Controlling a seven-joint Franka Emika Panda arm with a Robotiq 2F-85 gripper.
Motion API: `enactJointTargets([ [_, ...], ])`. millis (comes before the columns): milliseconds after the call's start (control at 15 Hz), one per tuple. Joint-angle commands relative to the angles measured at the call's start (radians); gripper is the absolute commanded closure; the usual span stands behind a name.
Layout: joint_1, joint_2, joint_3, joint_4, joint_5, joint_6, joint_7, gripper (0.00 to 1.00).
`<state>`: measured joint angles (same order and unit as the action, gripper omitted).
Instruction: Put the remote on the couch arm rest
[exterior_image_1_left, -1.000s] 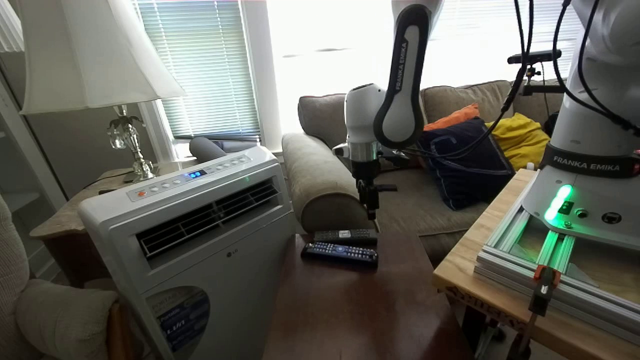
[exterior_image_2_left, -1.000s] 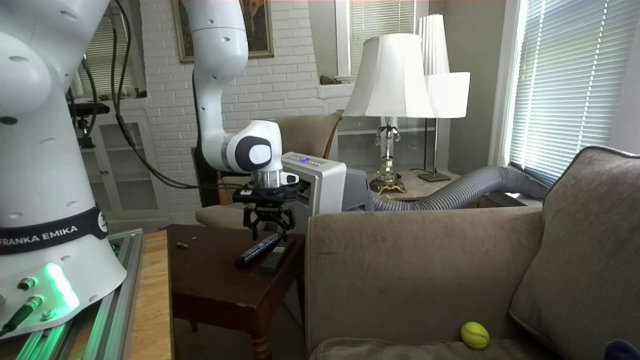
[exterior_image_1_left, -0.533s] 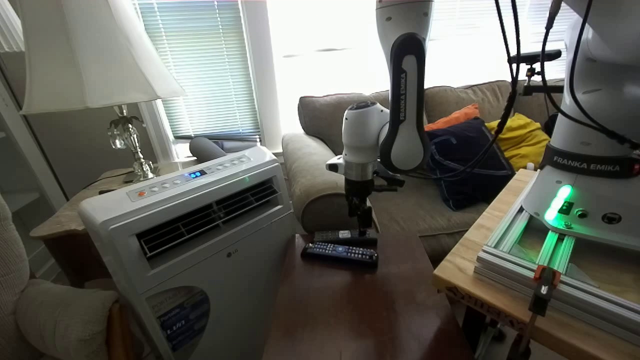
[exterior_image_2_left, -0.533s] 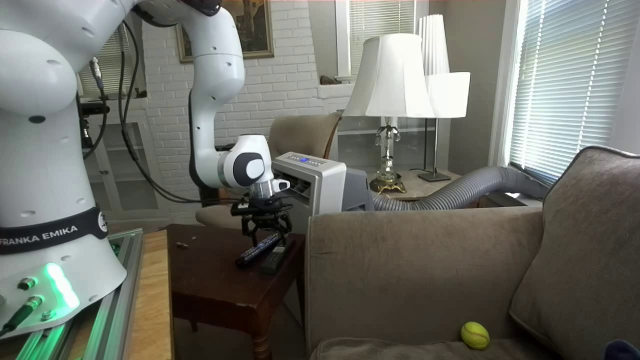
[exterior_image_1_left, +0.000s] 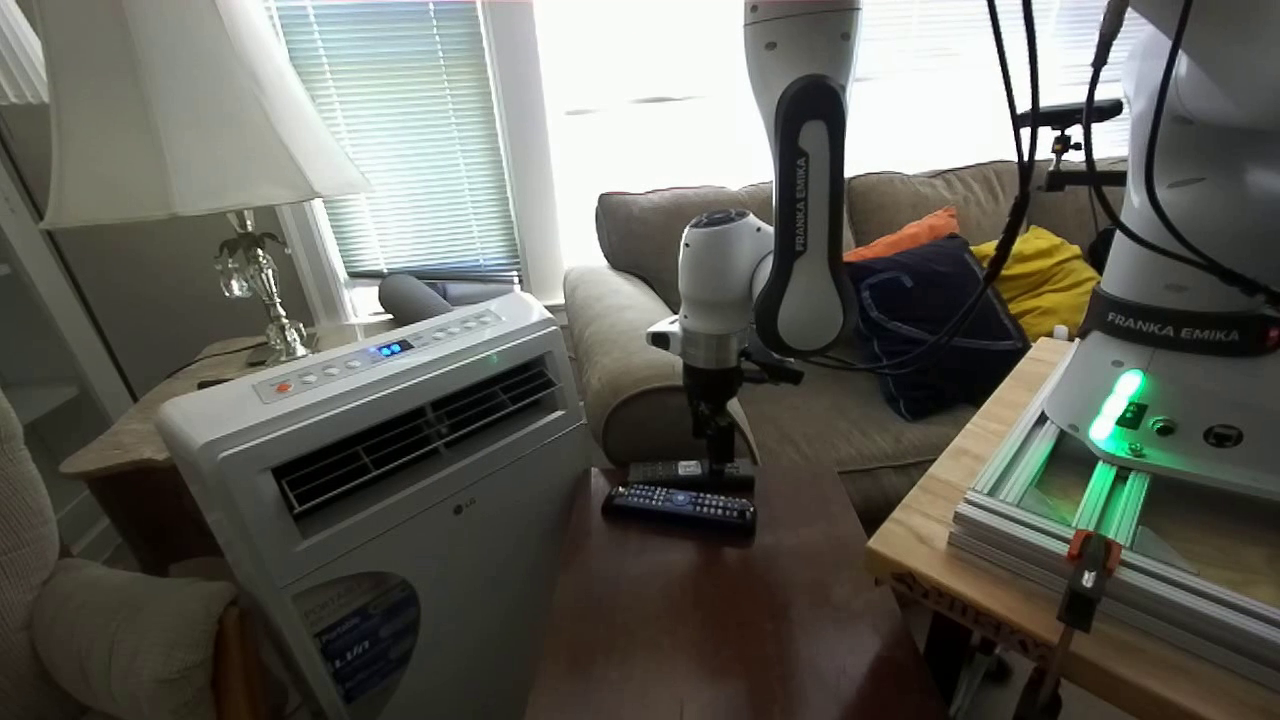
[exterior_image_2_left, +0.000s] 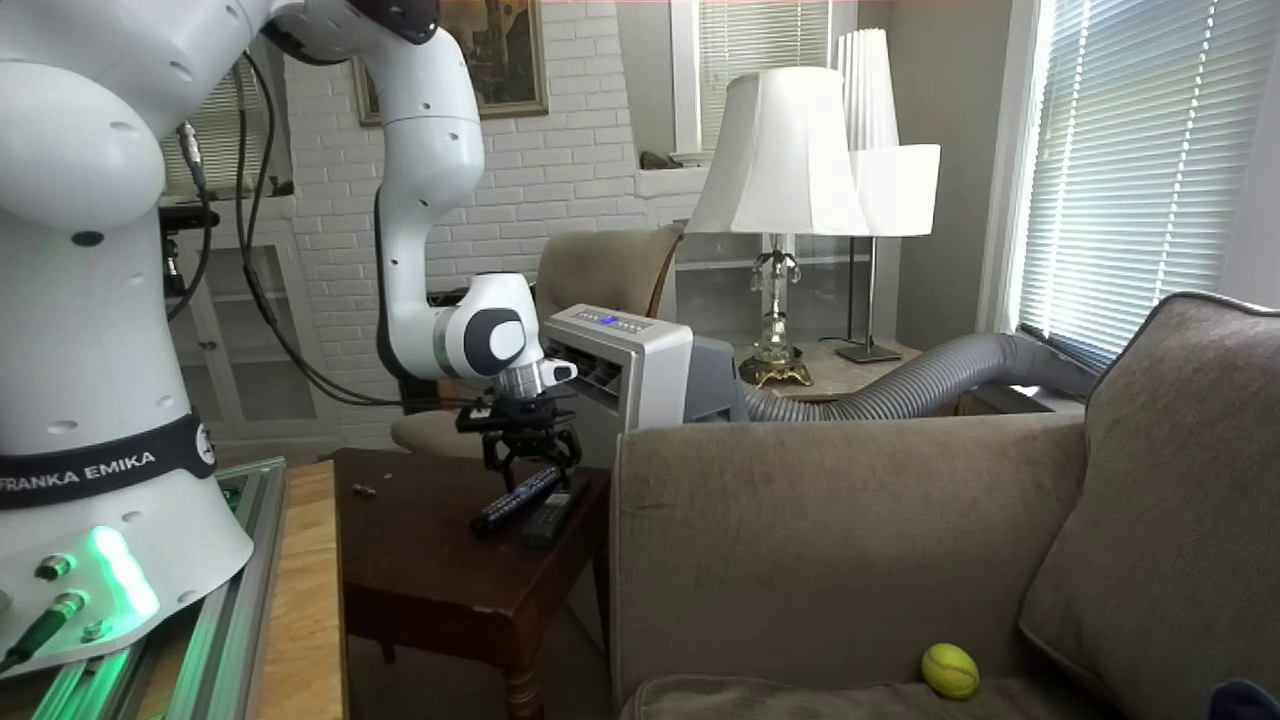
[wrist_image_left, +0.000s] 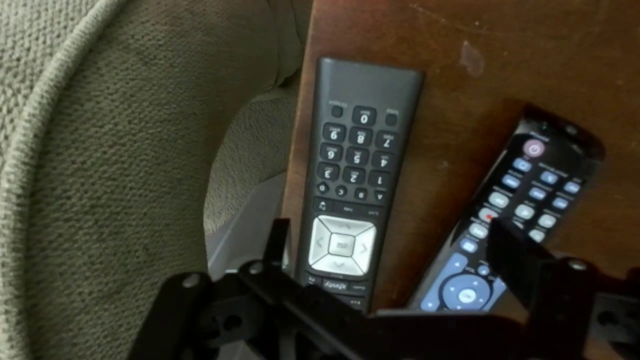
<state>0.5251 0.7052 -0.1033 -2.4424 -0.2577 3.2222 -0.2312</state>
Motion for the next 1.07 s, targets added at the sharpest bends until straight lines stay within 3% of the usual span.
enactJointTargets([
  [0, 0.010, 0.020, -0.010, 0.011, 0.079, 0.020, 0.106, 0.00],
  [467, 0.036, 0.114, -0.024, 0.071, 0.201, 0.085, 0.214, 0.00],
  [867, 0.008, 0.203, 0.019, 0.174, 0.180, 0.057, 0.187, 0.00],
  [933, 0.004, 0.214, 0.027, 0.187, 0.178, 0.055, 0.185, 0.10],
  [1000, 0.012, 0.218, 0.022, 0.191, 0.180, 0.057, 0.185, 0.26],
])
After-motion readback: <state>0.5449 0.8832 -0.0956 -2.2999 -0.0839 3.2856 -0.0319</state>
